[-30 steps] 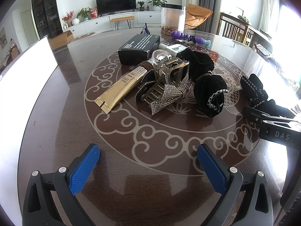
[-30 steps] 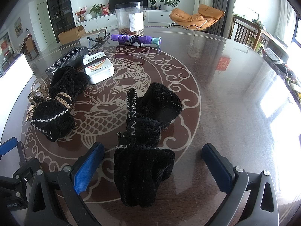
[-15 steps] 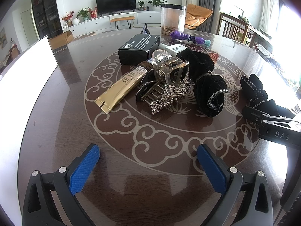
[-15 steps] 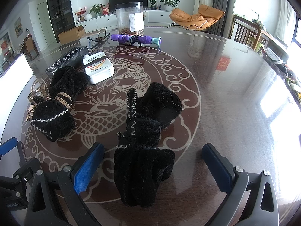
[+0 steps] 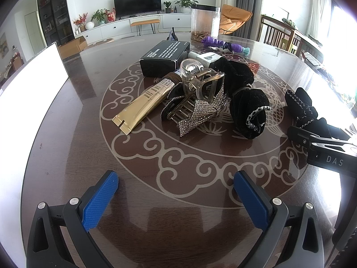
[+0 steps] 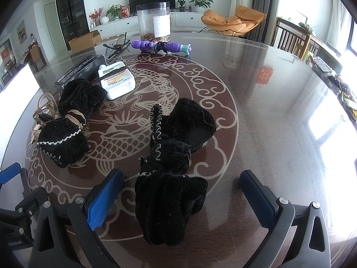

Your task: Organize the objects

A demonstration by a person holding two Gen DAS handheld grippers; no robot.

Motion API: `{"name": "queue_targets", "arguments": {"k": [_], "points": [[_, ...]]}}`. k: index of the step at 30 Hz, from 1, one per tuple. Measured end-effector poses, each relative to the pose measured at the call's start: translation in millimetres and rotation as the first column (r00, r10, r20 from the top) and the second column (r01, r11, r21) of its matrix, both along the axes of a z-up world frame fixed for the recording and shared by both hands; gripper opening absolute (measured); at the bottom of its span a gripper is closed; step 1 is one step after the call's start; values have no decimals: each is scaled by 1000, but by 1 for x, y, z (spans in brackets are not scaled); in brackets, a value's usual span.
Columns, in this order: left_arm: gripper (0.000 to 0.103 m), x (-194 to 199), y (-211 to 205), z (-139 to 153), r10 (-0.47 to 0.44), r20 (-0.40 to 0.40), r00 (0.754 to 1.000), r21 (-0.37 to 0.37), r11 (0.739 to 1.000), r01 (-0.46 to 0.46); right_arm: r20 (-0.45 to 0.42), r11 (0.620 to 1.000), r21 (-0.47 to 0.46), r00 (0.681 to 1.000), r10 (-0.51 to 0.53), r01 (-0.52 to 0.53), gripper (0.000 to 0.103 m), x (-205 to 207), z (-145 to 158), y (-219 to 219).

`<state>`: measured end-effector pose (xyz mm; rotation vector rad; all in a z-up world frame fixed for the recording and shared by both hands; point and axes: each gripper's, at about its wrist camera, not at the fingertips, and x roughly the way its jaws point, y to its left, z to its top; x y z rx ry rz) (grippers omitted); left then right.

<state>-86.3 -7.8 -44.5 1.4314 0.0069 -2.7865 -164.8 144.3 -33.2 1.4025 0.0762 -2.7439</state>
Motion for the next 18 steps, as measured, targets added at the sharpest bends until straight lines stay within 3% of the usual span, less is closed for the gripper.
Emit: {"name": "queue_targets", "arguments": {"k": [18], "points": [[103,0,0,0,0,0,1000,0,1000,0,0,1000,0,1000,0,0,103,-1,0,0]]}}
